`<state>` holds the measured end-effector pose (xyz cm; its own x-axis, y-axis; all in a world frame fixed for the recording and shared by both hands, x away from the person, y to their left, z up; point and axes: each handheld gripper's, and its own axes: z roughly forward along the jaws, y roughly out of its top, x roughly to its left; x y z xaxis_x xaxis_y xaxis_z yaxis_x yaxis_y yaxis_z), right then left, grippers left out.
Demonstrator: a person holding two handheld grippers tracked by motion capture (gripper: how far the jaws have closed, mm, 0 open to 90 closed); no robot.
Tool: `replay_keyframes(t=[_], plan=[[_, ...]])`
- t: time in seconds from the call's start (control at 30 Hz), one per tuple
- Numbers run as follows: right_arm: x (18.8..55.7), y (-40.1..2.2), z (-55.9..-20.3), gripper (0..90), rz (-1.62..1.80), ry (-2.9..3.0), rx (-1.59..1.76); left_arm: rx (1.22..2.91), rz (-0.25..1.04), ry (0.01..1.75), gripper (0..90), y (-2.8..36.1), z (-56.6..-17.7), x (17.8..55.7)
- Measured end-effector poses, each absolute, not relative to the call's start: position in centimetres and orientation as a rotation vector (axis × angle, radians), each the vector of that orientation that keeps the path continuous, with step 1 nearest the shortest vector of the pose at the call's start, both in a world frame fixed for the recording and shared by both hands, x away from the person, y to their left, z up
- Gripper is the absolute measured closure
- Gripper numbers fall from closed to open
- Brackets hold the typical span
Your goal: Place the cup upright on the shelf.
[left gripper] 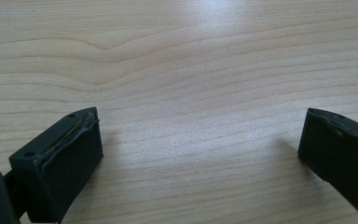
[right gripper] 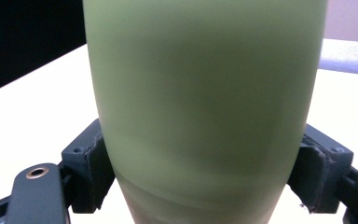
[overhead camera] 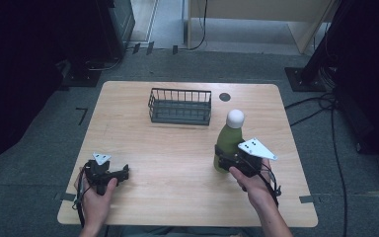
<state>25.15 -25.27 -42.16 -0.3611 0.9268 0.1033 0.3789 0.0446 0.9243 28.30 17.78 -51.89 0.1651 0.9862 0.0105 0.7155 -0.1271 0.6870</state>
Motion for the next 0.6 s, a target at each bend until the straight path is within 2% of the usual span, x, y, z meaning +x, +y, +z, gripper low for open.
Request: replay_keyframes(t=[0.6], plan=[[28.7,-22.8,-39.6,20.0,1.356,1.771,1.293,1.907,0.649,1.607,0.0,17.8,-51.9,28.3]])
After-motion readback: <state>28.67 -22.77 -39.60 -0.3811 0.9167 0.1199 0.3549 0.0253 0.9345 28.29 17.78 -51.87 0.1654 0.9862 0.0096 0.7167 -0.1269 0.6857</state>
